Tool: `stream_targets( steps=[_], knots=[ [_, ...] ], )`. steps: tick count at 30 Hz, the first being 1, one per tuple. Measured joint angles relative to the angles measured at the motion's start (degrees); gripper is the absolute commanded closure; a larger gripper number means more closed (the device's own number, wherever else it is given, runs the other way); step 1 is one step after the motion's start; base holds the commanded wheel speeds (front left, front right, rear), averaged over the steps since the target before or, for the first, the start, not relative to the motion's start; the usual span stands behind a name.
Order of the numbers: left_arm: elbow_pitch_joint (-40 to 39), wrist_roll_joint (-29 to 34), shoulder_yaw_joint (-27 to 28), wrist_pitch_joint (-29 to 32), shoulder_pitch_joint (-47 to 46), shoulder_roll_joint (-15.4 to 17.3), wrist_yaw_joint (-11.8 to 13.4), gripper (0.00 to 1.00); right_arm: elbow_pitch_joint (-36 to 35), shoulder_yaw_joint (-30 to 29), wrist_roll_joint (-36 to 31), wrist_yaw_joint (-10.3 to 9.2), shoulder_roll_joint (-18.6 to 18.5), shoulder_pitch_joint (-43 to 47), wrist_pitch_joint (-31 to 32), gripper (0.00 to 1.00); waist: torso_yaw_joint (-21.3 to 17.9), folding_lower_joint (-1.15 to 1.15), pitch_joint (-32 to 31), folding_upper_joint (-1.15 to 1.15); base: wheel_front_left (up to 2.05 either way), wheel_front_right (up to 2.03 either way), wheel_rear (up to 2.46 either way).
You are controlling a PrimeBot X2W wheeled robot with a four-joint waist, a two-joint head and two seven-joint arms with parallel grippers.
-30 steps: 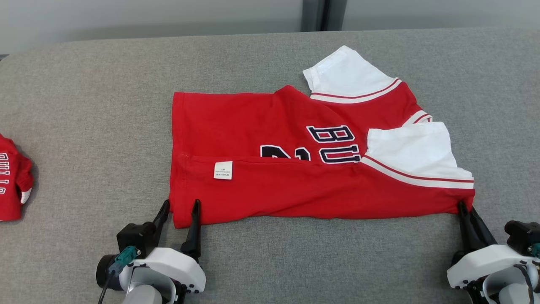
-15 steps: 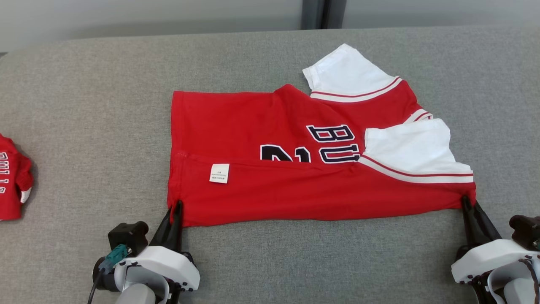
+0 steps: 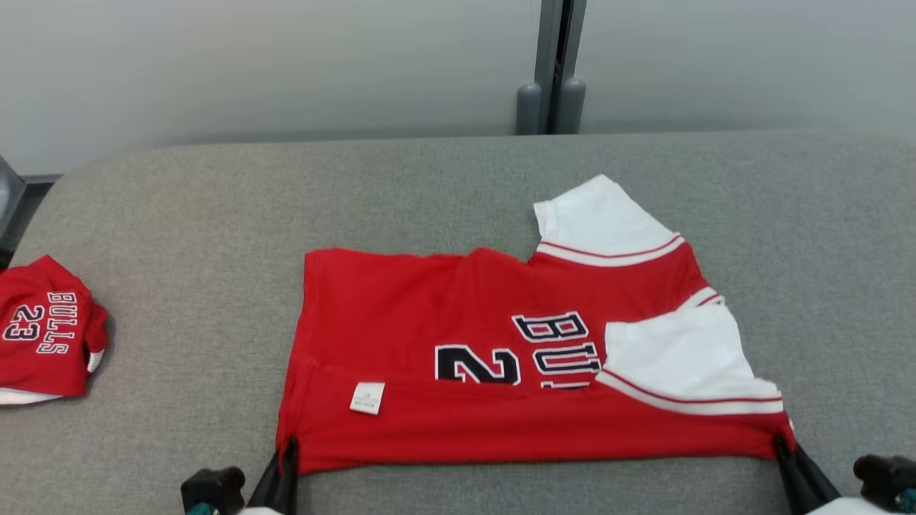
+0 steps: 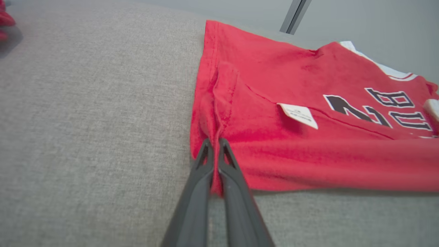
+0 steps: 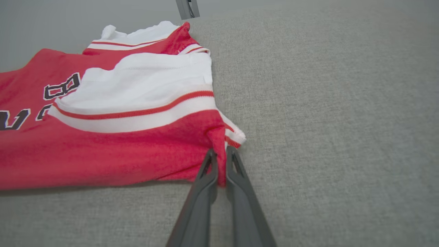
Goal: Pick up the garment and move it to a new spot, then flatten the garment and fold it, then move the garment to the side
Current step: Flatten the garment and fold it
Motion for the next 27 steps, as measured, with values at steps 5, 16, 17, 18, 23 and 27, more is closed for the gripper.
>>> stream_targets(
  steps=[5,16,17,18,23,27],
  knots=[
    [0.8,0.7,0.0,0.0,4.9,0.0,0.3,1.0,-0.2,2.0,1.7,0.0,-0.1,5.1,0.0,1.0,0.3,0.0,-4.4,0.0,0.0,0.0,0.0],
    [-1.8,-0.8,-1.5,0.0,7.2,0.2,1.3,0.0,-1.5,2.8,2.9,-0.08,-0.1,7.7,0.0,0.0,-0.2,0.0,-7.0,0.0,0.0,0.0,0.0],
    [-2.4,-0.6,-1.5,0.0,7.0,0.3,1.3,0.0,-2.0,2.1,2.1,-0.08,-0.5,7.5,0.0,0.0,-0.2,0.0,-6.8,0.0,0.0,0.0,0.0],
    [-3.1,-0.4,-1.5,0.0,6.9,0.3,1.3,0.0,-2.7,1.1,1.5,-0.08,-0.7,7.2,0.0,0.0,-0.2,0.0,-6.5,0.0,0.0,0.0,0.0],
    [-4.1,2.0,-2.1,0.0,1.5,0.3,1.9,0.0,-5.6,-1.3,-1.8,-0.09,-1.0,1.7,0.0,0.0,-0.1,0.0,-4.1,0.0,0.0,0.0,0.0],
    [1.3,3.1,-3.3,0.0,-7.4,0.2,2.1,0.0,-4.4,0.1,-4.0,-0.09,-0.5,-5.4,0.0,0.0,-0.1,0.0,-1.6,0.0,0.0,0.0,0.0]
  ],
)
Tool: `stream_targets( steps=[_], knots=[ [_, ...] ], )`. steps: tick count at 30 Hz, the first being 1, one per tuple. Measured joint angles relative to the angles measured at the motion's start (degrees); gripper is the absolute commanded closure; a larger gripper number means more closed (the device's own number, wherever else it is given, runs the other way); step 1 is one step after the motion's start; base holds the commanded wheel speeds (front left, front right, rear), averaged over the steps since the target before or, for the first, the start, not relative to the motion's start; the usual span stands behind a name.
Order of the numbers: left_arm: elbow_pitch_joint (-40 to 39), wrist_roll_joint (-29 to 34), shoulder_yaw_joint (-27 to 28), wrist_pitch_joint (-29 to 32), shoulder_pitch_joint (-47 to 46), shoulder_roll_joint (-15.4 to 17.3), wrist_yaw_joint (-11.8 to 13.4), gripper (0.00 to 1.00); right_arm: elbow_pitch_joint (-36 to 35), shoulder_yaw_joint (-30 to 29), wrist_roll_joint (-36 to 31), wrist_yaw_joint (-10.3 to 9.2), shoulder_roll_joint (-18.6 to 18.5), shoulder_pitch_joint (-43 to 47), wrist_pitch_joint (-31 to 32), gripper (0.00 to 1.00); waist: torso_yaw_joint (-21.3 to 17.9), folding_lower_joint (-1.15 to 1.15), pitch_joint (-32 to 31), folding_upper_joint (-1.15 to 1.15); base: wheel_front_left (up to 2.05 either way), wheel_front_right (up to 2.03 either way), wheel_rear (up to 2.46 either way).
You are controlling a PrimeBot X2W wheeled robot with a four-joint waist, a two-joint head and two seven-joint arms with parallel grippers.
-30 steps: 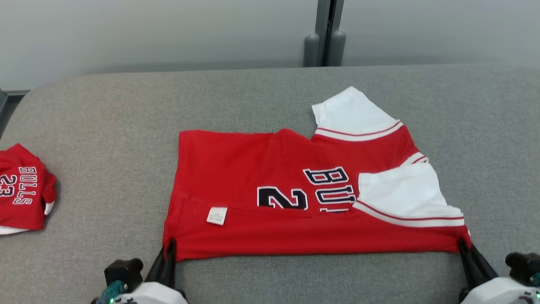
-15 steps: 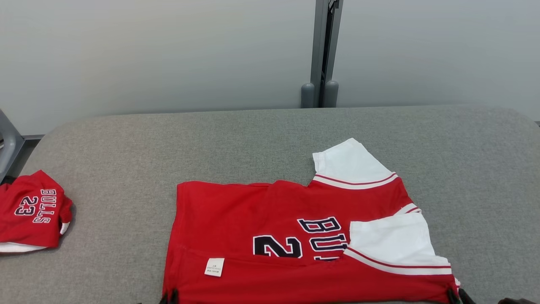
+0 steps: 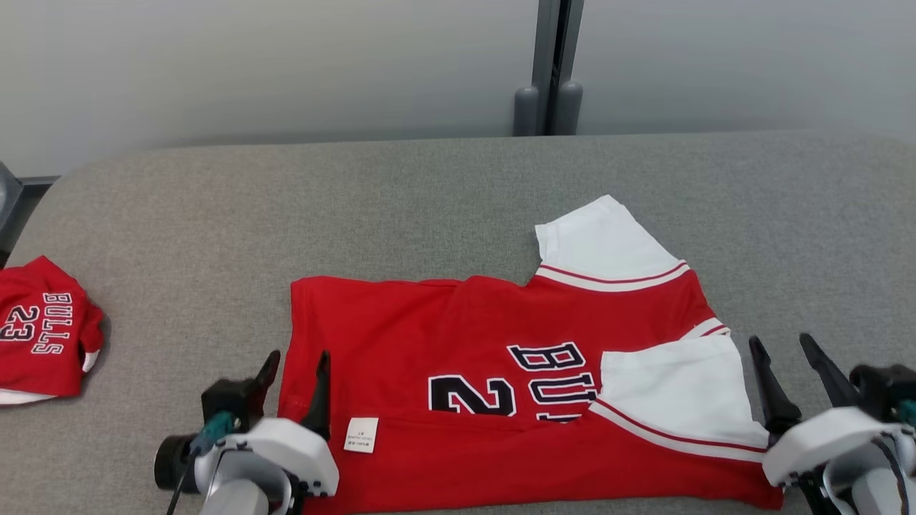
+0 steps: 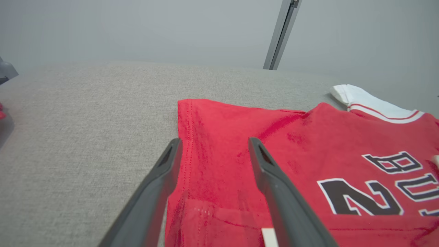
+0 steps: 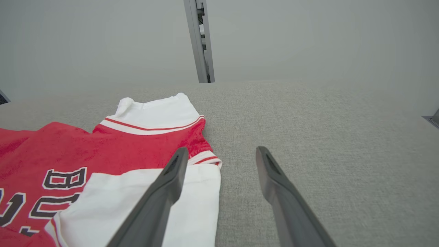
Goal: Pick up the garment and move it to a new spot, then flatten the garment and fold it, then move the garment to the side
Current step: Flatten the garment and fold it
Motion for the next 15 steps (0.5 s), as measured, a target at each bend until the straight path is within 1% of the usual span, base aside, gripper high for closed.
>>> stream_targets(
  steps=[4,7,11,15],
  knots=[
    [8.1,1.1,-0.7,1.4,-9.6,0.2,1.0,0.0,1.9,2.1,-1.3,0.0,0.8,-6.9,0.3,0.0,-0.1,0.0,2.8,0.0,0.0,0.0,0.0],
    [12.8,0.7,-0.4,3.1,-15.9,0.3,1.0,0.0,3.4,4.0,-1.7,0.0,1.5,-10.9,0.4,0.0,-0.4,0.0,4.9,0.0,0.0,0.0,0.0],
    [18.2,0.7,-0.7,4.4,-20.8,0.6,0.7,0.0,5.4,7.0,-2.0,0.0,2.4,-14.2,0.4,0.0,-1.0,0.0,7.0,0.0,0.0,0.0,0.0],
    [22.9,0.6,-1.0,5.8,-24.4,1.1,0.2,0.0,7.0,8.8,-1.4,0.0,2.4,-17.1,0.4,0.0,-1.6,0.0,8.6,0.0,0.0,0.0,0.0]
  ],
)
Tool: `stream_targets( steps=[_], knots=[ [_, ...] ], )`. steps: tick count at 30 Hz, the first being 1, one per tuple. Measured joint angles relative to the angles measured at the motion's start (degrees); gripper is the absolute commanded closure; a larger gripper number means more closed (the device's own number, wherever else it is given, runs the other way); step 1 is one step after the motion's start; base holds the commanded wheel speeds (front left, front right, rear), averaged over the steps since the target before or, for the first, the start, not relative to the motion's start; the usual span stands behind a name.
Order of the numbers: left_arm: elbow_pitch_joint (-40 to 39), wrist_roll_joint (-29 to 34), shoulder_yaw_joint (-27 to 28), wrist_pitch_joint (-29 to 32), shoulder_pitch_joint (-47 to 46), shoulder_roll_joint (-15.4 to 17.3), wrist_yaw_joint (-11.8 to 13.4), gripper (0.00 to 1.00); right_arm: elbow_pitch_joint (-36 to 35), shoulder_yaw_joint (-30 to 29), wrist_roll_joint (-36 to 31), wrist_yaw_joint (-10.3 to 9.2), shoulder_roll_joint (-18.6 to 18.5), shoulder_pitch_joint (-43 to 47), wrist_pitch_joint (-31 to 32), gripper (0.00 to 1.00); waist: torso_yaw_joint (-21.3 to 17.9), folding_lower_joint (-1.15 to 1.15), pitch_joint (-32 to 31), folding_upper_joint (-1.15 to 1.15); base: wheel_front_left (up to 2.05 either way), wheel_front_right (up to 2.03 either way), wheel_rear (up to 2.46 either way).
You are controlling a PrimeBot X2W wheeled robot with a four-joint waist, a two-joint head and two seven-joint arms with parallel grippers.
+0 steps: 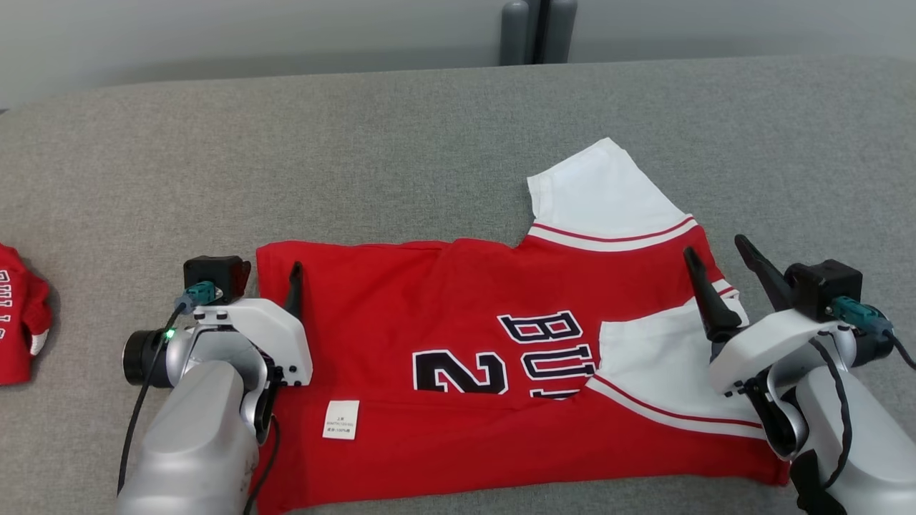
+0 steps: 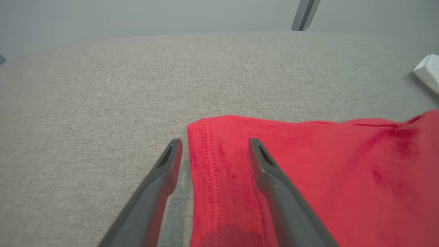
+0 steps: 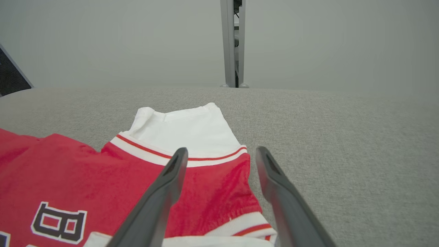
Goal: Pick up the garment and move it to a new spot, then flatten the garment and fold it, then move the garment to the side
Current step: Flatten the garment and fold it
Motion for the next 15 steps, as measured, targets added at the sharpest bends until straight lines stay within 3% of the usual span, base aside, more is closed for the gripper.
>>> stream_targets(
  steps=[11,13,15],
  knots=[
    [7.5,-1.6,0.1,0.2,-6.7,0.0,-1.1,0.03,2.8,3.8,2.6,0.0,-1.7,-9.0,2.3,0.0,-0.1,0.0,4.0,0.0,0.0,0.0,0.0],
    [8.1,-1.5,-0.5,-0.4,-7.6,-0.2,-1.3,0.28,3.4,4.9,2.9,0.0,-2.6,-11.7,4.2,0.0,0.2,0.0,4.9,0.0,0.0,0.0,0.0],
    [8.6,-1.2,-1.5,-0.5,-8.5,-0.3,-2.1,0.87,4.7,6.0,3.1,0.0,-3.4,-14.4,7.2,0.0,0.7,0.0,5.8,0.0,0.0,0.0,0.0]
  ],
)
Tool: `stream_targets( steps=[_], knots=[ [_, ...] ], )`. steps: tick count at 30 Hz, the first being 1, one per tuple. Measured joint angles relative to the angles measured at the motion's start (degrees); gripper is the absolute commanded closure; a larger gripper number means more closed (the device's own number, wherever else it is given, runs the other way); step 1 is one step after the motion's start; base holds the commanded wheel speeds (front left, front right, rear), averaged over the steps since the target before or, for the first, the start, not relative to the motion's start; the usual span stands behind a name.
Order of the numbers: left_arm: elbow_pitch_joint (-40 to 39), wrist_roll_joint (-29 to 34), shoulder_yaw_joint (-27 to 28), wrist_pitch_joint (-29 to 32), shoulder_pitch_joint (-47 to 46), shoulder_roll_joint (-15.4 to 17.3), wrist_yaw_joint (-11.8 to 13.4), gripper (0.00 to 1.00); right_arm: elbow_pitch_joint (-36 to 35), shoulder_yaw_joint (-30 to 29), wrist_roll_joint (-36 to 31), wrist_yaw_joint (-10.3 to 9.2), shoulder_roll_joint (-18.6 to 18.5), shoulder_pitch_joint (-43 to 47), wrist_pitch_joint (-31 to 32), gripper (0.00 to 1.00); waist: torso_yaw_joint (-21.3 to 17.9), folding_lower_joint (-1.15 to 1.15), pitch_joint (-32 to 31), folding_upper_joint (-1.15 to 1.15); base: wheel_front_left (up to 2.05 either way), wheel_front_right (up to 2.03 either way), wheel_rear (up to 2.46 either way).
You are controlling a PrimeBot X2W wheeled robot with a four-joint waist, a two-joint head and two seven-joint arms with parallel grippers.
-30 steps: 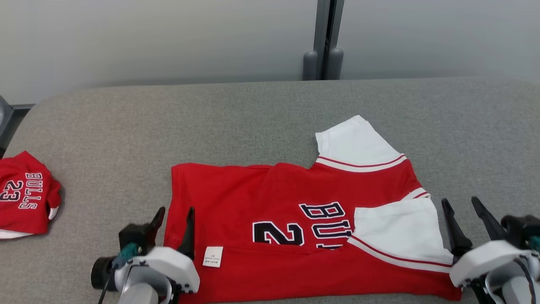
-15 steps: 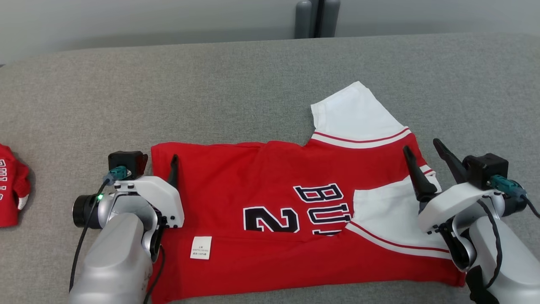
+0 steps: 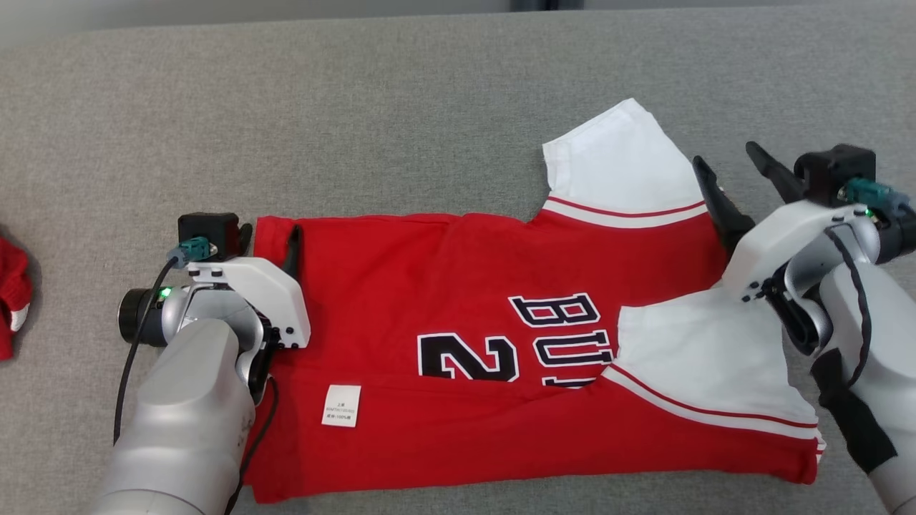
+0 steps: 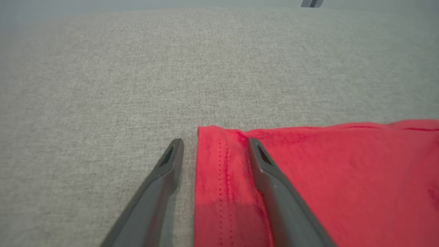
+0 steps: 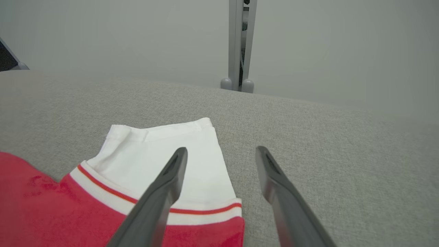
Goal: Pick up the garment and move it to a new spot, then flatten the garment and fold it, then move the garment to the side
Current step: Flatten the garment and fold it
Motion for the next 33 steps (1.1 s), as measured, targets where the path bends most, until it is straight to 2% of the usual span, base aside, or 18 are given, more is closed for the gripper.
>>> stream_targets(
  steps=[1,9,15,24,25,26,27,33],
  knots=[
    [0.2,0.0,-0.3,-0.1,-0.5,-0.1,-0.3,1.0,0.8,0.5,0.4,0.0,-0.3,-1.4,1.6,0.0,0.3,0.0,0.4,0.0,0.0,0.0,0.0],
    [-1.1,-0.7,-4.4,-2.5,-2.9,-0.8,-2.3,1.0,7.1,5.0,2.0,0.0,-2.3,-11.9,11.6,0.0,4.4,0.0,3.3,0.0,0.0,0.0,0.0],
    [-6.1,-6.2,-11.4,-2.8,-2.8,-0.7,-3.2,1.0,13.3,6.1,2.2,0.0,-3.8,-17.7,15.3,0.0,7.9,0.0,5.1,0.0,0.0,0.0,0.0],
    [-10.9,-13.2,-20.7,-3.1,-2.7,-0.6,-1.1,1.0,19.3,9.2,2.1,0.0,-4.1,-22.4,18.0,0.0,10.9,0.0,8.0,0.0,0.0,0.0,0.0],
    [-10.9,-13.2,-20.7,-3.1,-2.7,-0.6,-1.1,1.0,19.3,9.2,2.1,0.0,-4.1,-22.4,18.0,0.29,10.9,0.0,8.0,0.0,0.0,0.0,0.0],
    [-11.0,-14.0,-21.4,-3.1,-2.8,-0.6,-0.7,1.0,19.7,9.6,1.9,0.01,-4.1,-22.6,18.0,0.71,11.1,0.0,8.1,0.0,0.0,0.0,0.0],
    [-11.2,-14.6,-21.9,-3.2,-2.9,-0.6,-0.6,1.0,19.9,9.9,1.9,0.01,-4.1,-22.7,18.0,1.0,11.2,0.0,8.2,0.0,0.0,0.0,0.0],
    [-10.7,-18.1,-23.8,-4.3,-3.2,-0.7,1.0,1.0,21.8,10.3,1.8,0.01,-5.0,-23.7,14.1,1.0,11.3,0.0,8.1,0.0,0.0,0.0,0.0]
  ],
)
